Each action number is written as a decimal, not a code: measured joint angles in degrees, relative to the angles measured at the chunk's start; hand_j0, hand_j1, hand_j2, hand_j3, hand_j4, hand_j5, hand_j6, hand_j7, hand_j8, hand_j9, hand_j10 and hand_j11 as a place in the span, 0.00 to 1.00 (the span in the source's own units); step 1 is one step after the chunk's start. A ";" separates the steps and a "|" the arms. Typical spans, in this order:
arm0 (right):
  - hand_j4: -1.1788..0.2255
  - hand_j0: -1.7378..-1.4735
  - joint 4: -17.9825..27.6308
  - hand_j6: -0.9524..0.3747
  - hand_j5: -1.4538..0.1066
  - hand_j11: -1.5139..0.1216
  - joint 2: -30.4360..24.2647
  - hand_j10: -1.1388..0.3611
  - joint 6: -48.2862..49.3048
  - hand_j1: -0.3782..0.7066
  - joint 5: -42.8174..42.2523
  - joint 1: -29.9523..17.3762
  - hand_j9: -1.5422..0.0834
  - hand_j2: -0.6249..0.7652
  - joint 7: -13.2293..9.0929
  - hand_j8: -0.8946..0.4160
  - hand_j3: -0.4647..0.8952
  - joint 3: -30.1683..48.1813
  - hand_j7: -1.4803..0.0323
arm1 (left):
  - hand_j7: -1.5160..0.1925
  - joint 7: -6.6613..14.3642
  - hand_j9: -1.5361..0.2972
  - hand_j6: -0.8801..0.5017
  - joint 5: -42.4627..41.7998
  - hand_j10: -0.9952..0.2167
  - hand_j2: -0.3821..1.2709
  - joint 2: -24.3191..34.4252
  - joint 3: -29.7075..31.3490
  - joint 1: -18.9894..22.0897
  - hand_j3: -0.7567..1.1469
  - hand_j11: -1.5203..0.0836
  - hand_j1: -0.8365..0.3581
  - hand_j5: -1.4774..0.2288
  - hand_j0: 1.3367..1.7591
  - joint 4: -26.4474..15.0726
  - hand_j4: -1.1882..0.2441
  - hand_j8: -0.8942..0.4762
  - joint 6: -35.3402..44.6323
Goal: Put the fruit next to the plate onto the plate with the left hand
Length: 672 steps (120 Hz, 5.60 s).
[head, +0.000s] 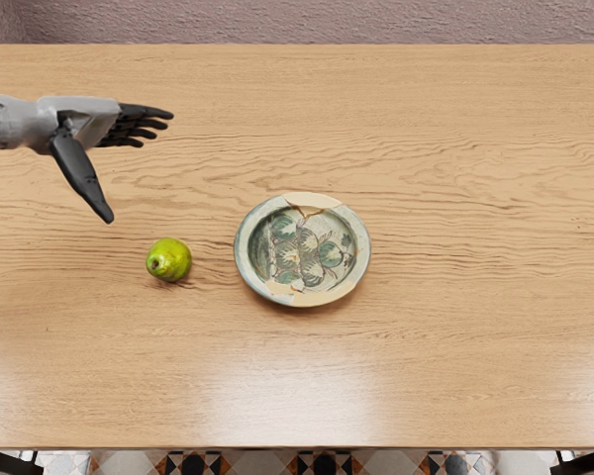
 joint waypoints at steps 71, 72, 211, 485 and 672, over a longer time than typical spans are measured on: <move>0.84 0.30 -0.08 0.72 0.93 0.93 0.00 0.76 -0.02 0.03 0.05 0.02 0.95 0.45 0.00 0.68 0.34 0.00 0.98 | 0.87 23.74 0.82 0.62 6.60 0.80 0.23 -5.87 -0.07 -2.86 0.40 0.93 0.97 0.85 0.76 -16.73 0.81 0.64 0.03; 0.84 0.30 -0.08 0.72 0.93 0.93 0.00 0.76 -0.02 0.03 0.05 0.02 0.95 0.45 0.00 0.68 0.34 0.00 0.98 | 0.87 23.79 0.82 0.62 6.94 0.80 0.23 -5.89 -0.05 -2.84 0.40 0.93 0.97 0.85 0.76 -17.13 0.81 0.64 0.11; 0.84 0.30 -0.15 0.72 0.93 0.93 0.00 0.76 -0.02 0.03 -0.03 0.19 0.95 0.45 0.01 0.68 0.34 0.00 0.98 | 0.87 24.46 0.82 0.61 29.59 0.80 0.24 -13.03 6.44 7.03 0.40 0.93 0.97 0.85 0.76 -22.18 0.81 0.63 22.00; 0.84 0.30 -0.17 0.72 0.93 0.93 0.00 0.76 -0.02 0.03 -0.01 1.48 0.95 0.45 0.09 0.68 0.34 0.00 0.98 | 0.33 24.59 0.32 0.42 29.55 0.58 0.22 -24.49 -2.34 2.75 0.40 0.36 0.55 0.28 0.71 -18.85 0.41 0.50 19.41; 0.84 0.30 -0.34 0.72 0.93 0.93 0.00 0.76 -0.02 0.03 -0.03 1.81 0.95 0.45 0.09 0.68 0.34 0.00 0.98 | 0.86 24.46 0.81 0.62 -19.67 0.80 0.23 -8.58 -13.11 3.46 0.40 0.92 0.96 0.84 0.76 -7.30 0.81 0.63 0.20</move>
